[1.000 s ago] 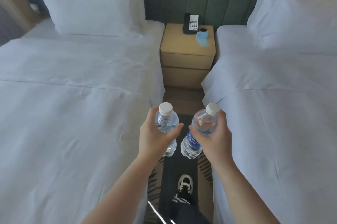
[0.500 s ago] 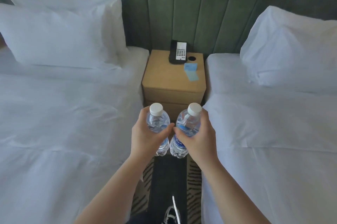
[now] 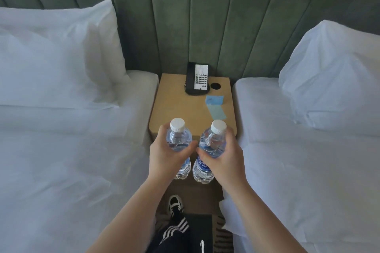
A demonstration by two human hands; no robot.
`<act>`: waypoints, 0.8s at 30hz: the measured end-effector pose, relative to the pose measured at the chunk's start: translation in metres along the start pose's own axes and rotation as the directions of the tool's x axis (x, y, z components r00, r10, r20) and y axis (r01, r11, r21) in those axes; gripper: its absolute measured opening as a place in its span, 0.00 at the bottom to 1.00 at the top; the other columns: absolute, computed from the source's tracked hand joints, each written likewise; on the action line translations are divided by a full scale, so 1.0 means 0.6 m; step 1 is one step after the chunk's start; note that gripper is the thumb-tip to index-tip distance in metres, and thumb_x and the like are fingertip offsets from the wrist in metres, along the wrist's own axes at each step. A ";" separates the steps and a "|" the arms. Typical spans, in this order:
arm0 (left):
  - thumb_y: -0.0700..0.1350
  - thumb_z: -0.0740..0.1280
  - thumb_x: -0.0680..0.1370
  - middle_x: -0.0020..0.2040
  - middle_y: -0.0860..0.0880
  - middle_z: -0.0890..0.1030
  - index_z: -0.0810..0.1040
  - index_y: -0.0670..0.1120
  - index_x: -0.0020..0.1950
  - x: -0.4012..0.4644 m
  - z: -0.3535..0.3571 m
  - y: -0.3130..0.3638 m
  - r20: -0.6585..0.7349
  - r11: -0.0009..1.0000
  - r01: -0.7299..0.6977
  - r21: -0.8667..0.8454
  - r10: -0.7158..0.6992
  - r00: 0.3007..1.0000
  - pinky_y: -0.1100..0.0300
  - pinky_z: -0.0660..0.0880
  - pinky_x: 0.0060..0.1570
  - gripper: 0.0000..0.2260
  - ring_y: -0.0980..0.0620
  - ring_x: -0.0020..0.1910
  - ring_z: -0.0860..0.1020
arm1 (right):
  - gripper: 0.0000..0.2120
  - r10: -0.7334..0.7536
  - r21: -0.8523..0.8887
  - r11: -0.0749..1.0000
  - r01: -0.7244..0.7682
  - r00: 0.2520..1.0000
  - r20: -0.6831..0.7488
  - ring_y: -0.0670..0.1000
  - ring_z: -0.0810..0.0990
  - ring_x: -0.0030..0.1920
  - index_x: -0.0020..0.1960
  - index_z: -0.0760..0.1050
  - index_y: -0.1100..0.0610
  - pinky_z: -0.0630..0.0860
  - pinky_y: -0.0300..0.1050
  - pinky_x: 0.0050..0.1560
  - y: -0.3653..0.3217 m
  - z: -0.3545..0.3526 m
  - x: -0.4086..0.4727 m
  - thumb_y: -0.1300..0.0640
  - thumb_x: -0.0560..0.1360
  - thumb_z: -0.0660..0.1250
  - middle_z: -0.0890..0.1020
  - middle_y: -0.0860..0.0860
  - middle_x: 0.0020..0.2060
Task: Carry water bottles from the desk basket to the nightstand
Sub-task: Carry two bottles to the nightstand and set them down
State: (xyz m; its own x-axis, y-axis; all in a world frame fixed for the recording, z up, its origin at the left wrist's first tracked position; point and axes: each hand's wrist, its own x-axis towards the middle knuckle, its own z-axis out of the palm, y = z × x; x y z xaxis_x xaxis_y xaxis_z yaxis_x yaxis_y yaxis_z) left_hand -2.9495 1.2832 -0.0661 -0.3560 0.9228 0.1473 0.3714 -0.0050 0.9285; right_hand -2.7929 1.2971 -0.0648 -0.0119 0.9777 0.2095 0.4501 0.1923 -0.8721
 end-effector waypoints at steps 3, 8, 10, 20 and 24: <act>0.60 0.76 0.63 0.46 0.69 0.79 0.70 0.60 0.52 0.114 0.023 -0.012 0.032 1.000 -0.005 -0.005 0.005 0.999 0.77 0.70 0.38 0.22 0.68 0.44 0.79 | 0.31 0.012 -0.006 1.000 -0.012 1.000 -0.009 0.42 0.79 0.52 0.63 0.68 0.48 0.77 0.37 0.48 0.009 0.035 0.110 0.47 0.64 0.77 0.79 0.44 0.52; 0.59 0.76 0.64 0.46 0.63 0.79 0.69 0.56 0.54 0.289 0.054 -0.027 0.050 0.999 -0.008 0.034 0.006 0.999 0.76 0.71 0.36 0.25 0.67 0.46 0.78 | 0.31 0.050 -0.058 0.997 -0.054 0.996 -0.071 0.35 0.76 0.52 0.63 0.66 0.47 0.74 0.32 0.48 0.028 0.067 0.265 0.48 0.65 0.77 0.76 0.40 0.52; 0.57 0.77 0.65 0.48 0.62 0.77 0.68 0.57 0.56 0.340 0.069 -0.034 0.061 0.999 0.013 0.043 -0.015 0.998 0.77 0.71 0.36 0.26 0.67 0.47 0.78 | 0.31 0.070 -0.071 0.995 -0.076 0.994 -0.080 0.36 0.76 0.50 0.61 0.65 0.44 0.73 0.31 0.47 0.038 0.074 0.311 0.48 0.65 0.77 0.75 0.38 0.51; 0.59 0.77 0.63 0.45 0.63 0.79 0.68 0.60 0.51 0.527 0.156 -0.077 0.053 0.990 0.133 0.050 -0.135 0.989 0.78 0.70 0.35 0.23 0.68 0.47 0.77 | 0.29 0.159 -0.018 0.987 -0.160 0.987 -0.003 0.38 0.77 0.51 0.59 0.66 0.42 0.79 0.41 0.48 0.102 0.113 0.519 0.51 0.65 0.77 0.77 0.36 0.49; 0.58 0.78 0.63 0.47 0.68 0.78 0.69 0.64 0.51 0.597 0.190 -0.091 0.025 0.986 0.153 0.067 -0.155 0.988 0.77 0.70 0.37 0.23 0.67 0.47 0.78 | 0.28 0.154 0.068 0.985 -0.159 0.986 0.067 0.41 0.79 0.52 0.60 0.68 0.46 0.79 0.46 0.52 0.129 0.137 0.610 0.54 0.65 0.77 0.79 0.41 0.51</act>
State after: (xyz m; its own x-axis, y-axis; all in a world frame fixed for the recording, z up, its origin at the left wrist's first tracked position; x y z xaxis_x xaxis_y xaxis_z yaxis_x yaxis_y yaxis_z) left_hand -2.9993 1.6578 -0.1029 -0.3880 0.9216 -0.0066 0.3696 0.1622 0.9149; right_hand -2.8355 1.6768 -0.0921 -0.0023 0.9991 0.0425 0.3843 0.0401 -0.9223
